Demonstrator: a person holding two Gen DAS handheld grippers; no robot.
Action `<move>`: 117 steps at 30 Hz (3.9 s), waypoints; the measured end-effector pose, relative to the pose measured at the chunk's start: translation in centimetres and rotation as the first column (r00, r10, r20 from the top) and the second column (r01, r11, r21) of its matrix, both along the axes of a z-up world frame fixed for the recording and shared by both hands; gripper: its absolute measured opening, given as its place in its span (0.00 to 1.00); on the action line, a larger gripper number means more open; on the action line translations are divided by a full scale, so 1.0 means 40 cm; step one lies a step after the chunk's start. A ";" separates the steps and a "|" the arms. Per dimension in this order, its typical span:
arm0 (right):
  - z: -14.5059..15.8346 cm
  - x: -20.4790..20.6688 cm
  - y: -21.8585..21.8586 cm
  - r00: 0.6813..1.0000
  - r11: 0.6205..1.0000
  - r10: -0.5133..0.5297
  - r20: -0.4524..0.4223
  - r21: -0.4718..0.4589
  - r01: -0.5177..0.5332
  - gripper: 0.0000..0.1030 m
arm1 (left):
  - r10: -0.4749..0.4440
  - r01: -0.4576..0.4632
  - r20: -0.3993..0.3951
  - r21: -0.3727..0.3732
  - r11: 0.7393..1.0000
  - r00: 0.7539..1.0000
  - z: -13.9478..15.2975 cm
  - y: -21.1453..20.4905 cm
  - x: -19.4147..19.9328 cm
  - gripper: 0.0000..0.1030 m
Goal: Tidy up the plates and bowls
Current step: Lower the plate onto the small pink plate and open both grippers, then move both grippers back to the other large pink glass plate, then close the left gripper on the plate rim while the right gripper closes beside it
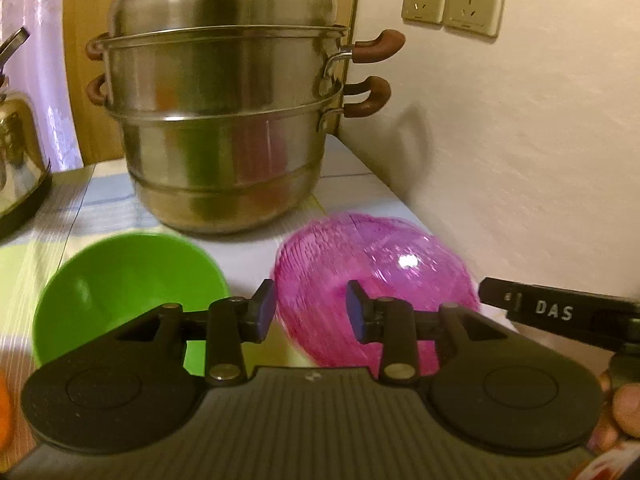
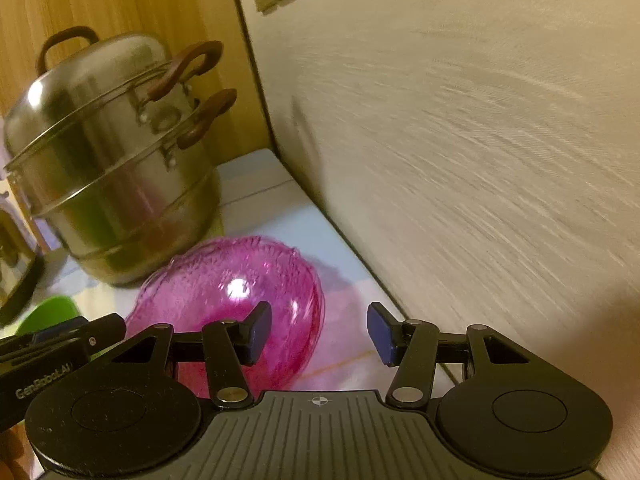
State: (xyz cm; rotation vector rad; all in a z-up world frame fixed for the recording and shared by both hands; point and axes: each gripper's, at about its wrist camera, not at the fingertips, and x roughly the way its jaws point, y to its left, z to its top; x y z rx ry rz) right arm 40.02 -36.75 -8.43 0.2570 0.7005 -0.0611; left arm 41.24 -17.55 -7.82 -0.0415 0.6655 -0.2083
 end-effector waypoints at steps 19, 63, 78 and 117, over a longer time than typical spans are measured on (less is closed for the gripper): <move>0.117 -0.472 0.004 0.995 0.994 -0.101 0.012 0.029 0.101 0.52 | 0.035 -0.036 -0.021 -0.098 0.995 0.999 0.078 0.101 -0.363 0.55; 0.023 -0.566 -0.044 0.972 0.979 -0.171 -0.164 0.080 0.186 0.52 | -0.011 -0.013 -0.166 -0.144 0.989 0.986 0.004 0.065 -0.454 0.62; -0.004 -0.549 -0.067 0.955 0.967 -0.212 -0.206 0.098 0.236 0.52 | -0.047 0.020 -0.181 -0.153 0.988 0.982 -0.027 0.042 -0.411 0.63; -0.025 -0.514 -0.070 0.950 0.968 -0.207 -0.234 0.090 0.233 0.46 | -0.140 0.107 -0.238 -0.145 0.984 0.961 -0.110 -0.017 -0.303 0.27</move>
